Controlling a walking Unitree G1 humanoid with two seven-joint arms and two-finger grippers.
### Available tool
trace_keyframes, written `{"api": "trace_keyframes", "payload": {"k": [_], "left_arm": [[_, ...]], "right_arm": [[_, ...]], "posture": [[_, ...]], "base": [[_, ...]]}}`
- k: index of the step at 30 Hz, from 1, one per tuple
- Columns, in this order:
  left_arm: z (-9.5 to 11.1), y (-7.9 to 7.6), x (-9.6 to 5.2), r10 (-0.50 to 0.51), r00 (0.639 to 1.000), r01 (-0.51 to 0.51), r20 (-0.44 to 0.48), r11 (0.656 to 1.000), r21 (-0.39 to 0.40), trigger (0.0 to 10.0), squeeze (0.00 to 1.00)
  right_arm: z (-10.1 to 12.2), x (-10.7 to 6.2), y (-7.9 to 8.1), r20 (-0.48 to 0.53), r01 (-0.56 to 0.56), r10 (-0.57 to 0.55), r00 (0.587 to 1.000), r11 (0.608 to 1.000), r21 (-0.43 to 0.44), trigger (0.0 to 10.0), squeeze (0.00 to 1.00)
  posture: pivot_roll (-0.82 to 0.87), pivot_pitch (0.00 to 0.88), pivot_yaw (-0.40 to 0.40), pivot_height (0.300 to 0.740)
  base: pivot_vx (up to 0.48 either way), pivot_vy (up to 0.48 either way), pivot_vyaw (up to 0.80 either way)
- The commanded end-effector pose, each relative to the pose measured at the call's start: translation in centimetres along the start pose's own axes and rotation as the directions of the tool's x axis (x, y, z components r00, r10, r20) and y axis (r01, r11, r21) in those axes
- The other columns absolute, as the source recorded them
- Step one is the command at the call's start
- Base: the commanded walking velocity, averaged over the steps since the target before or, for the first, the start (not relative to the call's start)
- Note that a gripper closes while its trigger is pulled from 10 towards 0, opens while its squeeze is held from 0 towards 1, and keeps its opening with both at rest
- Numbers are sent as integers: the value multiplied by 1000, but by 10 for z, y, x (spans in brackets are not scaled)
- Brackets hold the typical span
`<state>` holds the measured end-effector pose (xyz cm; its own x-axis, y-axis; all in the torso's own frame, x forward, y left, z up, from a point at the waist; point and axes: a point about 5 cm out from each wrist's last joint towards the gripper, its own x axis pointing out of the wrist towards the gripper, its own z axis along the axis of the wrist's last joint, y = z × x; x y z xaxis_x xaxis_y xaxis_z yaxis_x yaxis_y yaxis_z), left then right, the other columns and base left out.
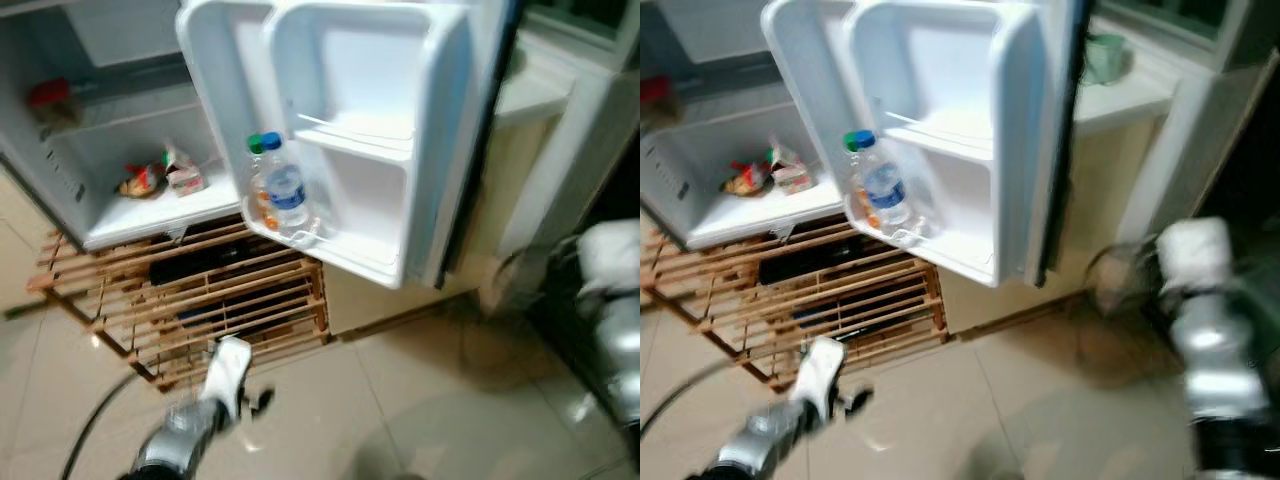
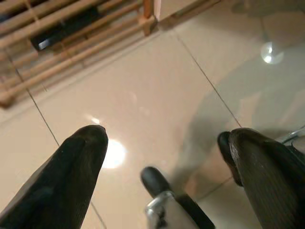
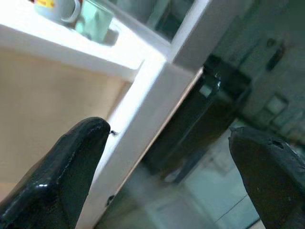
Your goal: Restocking fridge
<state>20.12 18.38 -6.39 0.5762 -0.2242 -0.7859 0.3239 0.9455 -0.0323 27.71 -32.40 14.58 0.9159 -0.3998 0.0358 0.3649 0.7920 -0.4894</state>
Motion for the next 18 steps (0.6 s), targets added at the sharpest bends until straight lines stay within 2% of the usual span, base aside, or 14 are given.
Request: {"api": "trace_keyframes", "payload": {"k": [1,4,8,12,16,17,18], "left_arm": [[27,4,2,8,997,-11,82,999,36,10000,0],[30,0,6,-9,996,4,89,998,67,10000,0],[25,1,8,-8,999,3,48,994,108,10000,0],[7,4,8,26,998,-14,-64,982,186,10000,0],[0,3,8,29,994,-3,-109,973,232,10000,0],[-5,0,8,21,991,14,-134,967,254,10000,0],[-5,0,8,21,991,14,-134,967,254,10000,0]], "right_arm": [[-24,-11,23,-95,-77,78,992,997,14,10000,27],[-19,-7,26,-72,-71,72,995,997,19,10000,31],[-9,-1,30,-45,-67,68,997,997,37,10000,27],[8,14,38,-11,-78,80,997,992,100,10000,31],[20,26,45,-5,-90,92,996,982,164,10000,31],[31,33,54,1,-129,132,991,965,228,10000,31],[31,33,54,1,-129,132,991,965,228,10000,31]], "posture": [[-288,0,66,740],[-288,0,66,740],[-291,0,69,740],[-290,0,70,740],[-285,0,65,740],[-281,0,60,740],[-281,0,60,740]], "base": [[0,0,0],[0,0,0],[0,0,0],[0,0,0],[0,0,0],[0,0,0],[0,0,0]]}}
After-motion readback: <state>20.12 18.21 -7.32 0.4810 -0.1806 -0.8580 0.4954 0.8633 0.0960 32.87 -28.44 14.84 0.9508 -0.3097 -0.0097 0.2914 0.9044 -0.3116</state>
